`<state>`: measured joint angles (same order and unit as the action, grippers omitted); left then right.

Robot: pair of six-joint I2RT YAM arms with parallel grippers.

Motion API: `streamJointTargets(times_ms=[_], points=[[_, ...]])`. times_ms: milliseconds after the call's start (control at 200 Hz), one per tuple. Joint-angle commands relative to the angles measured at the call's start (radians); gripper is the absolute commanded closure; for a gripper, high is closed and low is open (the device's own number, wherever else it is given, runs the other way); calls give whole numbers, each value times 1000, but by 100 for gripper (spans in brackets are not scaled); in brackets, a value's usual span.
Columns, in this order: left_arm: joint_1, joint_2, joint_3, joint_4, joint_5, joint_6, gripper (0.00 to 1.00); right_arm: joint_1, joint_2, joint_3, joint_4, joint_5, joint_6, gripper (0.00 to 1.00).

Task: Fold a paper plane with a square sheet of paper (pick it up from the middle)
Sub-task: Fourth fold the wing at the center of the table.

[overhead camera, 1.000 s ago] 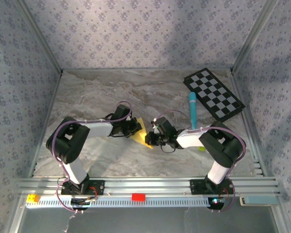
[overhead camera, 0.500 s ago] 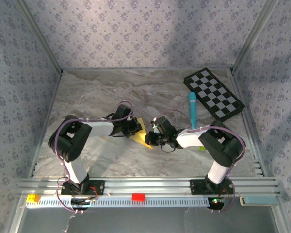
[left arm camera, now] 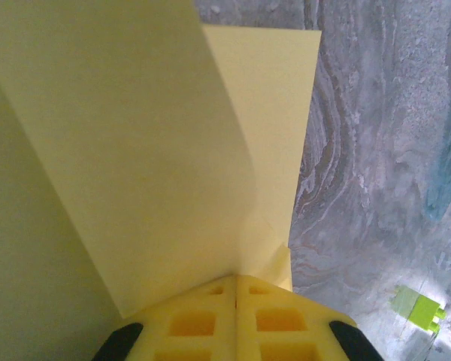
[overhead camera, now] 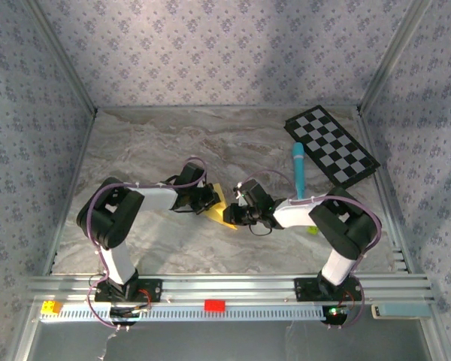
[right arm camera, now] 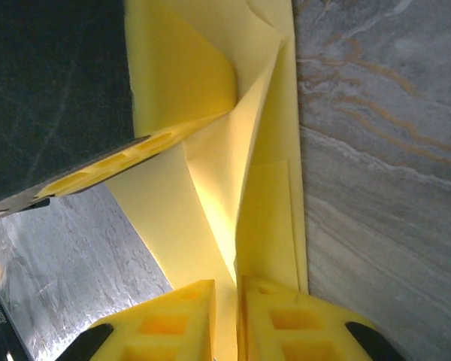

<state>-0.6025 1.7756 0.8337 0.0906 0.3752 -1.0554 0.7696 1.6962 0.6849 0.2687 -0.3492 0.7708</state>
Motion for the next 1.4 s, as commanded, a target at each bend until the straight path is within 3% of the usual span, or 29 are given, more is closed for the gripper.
streamJointTargets(times_ms=[0, 545, 1045, 1279, 1394], points=[[7, 9, -12, -40, -23, 23, 94, -10, -27, -14, -102, -25, -11, 81], [8, 4, -18, -31, -22, 23, 95, -43, -6, -57, -83, -82, -2, 91], [10, -2, -24, -26, -23, 21, 95, -75, -59, -50, -125, -116, -57, 82], [10, -2, -24, -25, -22, 23, 96, -79, -39, -32, -175, -114, -113, 81], [9, -4, -26, -24, -24, 22, 96, -81, -24, -40, -187, -111, -122, 85]])
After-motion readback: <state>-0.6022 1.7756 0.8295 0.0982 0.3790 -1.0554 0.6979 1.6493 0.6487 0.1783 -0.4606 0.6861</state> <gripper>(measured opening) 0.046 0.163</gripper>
